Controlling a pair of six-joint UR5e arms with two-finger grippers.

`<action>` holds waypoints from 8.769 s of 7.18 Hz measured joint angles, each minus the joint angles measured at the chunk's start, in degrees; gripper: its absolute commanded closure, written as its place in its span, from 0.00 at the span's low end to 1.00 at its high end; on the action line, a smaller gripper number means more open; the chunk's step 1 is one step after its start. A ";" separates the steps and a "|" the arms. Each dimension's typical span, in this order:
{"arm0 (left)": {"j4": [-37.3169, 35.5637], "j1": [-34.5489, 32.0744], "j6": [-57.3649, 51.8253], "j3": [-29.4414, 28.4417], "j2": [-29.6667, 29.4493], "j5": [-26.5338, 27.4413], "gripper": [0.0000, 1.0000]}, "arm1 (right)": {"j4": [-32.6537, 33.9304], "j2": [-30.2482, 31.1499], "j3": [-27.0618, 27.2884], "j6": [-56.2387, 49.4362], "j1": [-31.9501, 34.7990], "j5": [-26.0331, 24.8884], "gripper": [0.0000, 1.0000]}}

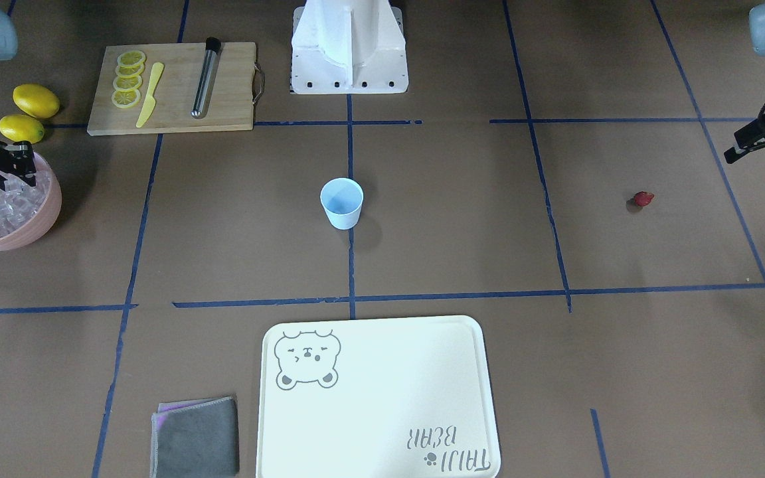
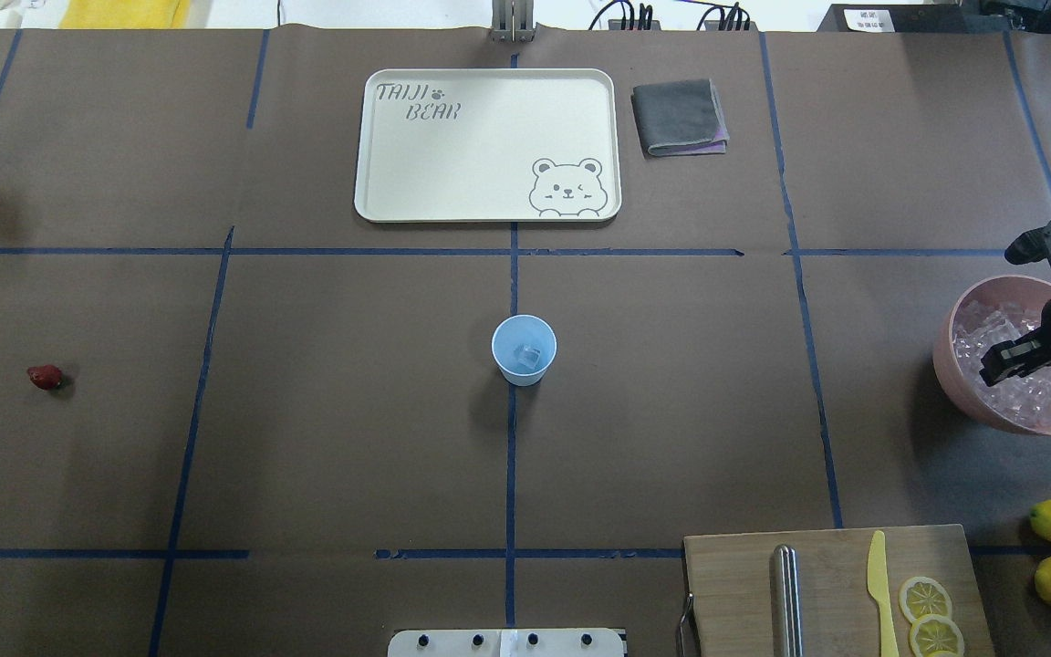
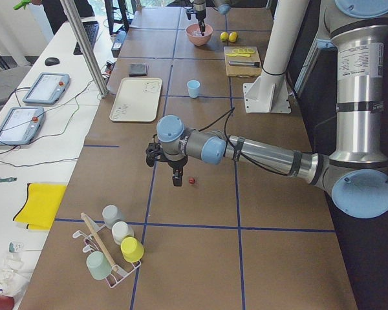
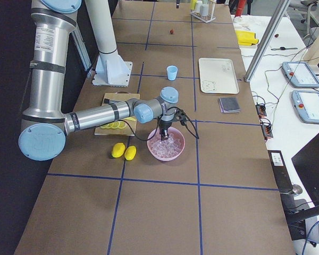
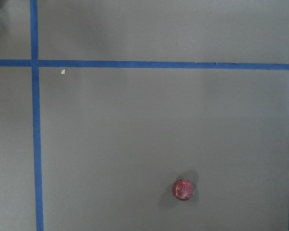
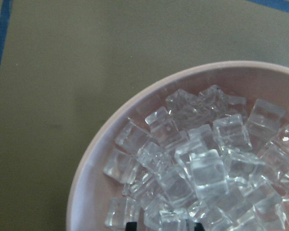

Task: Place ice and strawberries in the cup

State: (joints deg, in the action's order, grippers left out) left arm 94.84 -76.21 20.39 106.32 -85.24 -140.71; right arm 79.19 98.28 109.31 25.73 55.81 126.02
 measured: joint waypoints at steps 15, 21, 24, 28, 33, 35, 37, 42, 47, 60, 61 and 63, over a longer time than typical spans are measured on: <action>0.07 -0.03 -0.06 0.12 0.13 -0.49 0.00 | 1.11 -31.41 3.26 46.67 -14.50 -2.84 1.00; 0.19 0.01 -0.07 0.04 0.77 -0.70 0.00 | 0.51 -48.13 -12.29 57.87 -25.38 -15.91 0.58; 0.19 0.01 0.00 0.08 0.78 -0.70 0.00 | 0.50 -48.52 -13.67 57.90 -26.21 -16.73 0.25; 0.19 0.00 0.02 0.38 0.72 -0.70 0.00 | 0.74 -42.32 -7.18 56.07 -21.84 -12.73 0.26; 0.07 -0.05 0.11 1.11 0.83 -0.70 0.00 | 0.52 -8.98 5.55 11.85 0.12 -1.39 0.03; 0.00 -0.08 0.17 1.51 0.92 -0.65 0.00 | -0.74 -3.40 4.89 -1.94 3.12 -1.51 0.04; -0.01 -0.08 0.18 1.59 0.88 -0.54 0.00 | -6.22 -1.30 1.52 -6.23 3.55 -1.14 0.07; -0.01 -0.08 0.18 1.65 0.89 -0.61 0.00 | -12.10 0.06 -3.64 -7.26 3.53 -0.98 0.13; -0.01 -0.08 0.18 1.70 0.98 -0.70 0.00 | -12.22 -0.06 -6.12 -7.10 3.43 -1.23 0.98; 0.16 0.06 1.12 2.16 0.96 -0.79 0.00 | -11.46 -20.38 4.23 40.83 -10.08 -4.87 1.00; 0.22 0.07 1.58 2.20 0.90 -0.77 0.00 | -10.65 -26.00 3.00 48.91 -16.07 -9.85 1.00; 0.25 0.09 2.01 2.25 0.81 -0.77 0.00 | -6.09 -38.89 -3.63 57.08 -24.10 -18.78 0.96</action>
State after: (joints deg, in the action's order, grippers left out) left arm 95.09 -76.12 22.40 108.57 -84.43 -141.49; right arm 73.10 59.39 105.69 82.81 31.71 107.23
